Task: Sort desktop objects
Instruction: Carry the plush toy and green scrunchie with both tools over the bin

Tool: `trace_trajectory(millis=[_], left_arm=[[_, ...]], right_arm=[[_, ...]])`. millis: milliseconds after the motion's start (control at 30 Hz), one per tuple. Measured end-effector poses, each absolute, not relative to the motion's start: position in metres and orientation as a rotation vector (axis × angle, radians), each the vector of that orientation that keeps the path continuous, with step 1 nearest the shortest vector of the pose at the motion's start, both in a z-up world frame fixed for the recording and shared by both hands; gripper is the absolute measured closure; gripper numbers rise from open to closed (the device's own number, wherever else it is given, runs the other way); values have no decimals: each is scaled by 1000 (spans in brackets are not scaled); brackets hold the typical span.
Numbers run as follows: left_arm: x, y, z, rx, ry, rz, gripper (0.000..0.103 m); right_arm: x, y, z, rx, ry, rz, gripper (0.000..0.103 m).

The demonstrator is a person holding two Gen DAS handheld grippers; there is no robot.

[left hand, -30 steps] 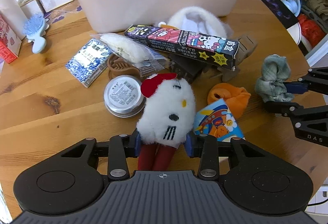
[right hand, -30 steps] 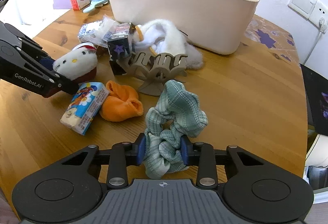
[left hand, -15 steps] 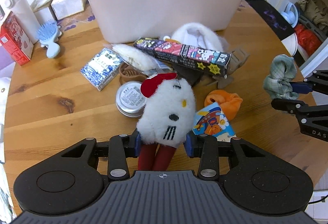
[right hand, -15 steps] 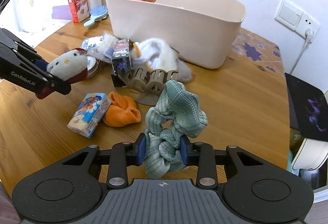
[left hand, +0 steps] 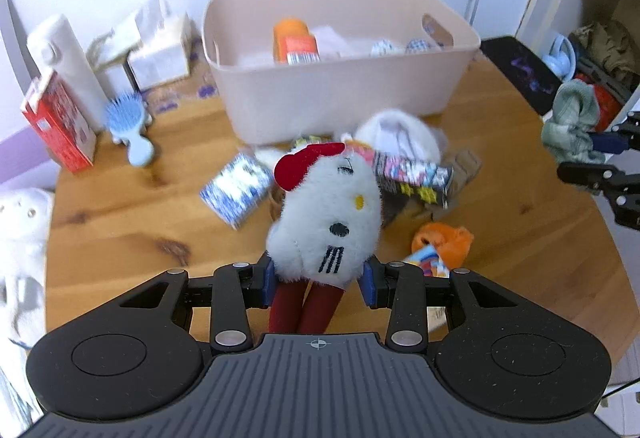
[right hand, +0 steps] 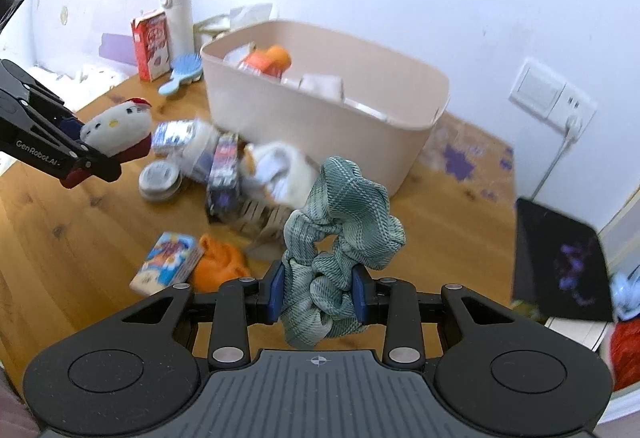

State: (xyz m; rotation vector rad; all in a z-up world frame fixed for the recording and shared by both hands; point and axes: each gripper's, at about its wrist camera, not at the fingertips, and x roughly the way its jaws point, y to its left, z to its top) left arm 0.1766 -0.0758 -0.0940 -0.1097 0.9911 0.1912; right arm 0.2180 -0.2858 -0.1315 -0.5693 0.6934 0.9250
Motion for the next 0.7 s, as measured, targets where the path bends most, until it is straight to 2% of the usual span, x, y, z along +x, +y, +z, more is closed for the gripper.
trace_trajectory(millis=[300, 700], left_arm=[[191, -74, -50, -71, 879, 164, 63], [233, -75, -11, 4, 777, 155, 63]], right_arm=[[231, -275, -91, -554, 582, 916, 71], [260, -253, -71, -560, 506, 922, 71]])
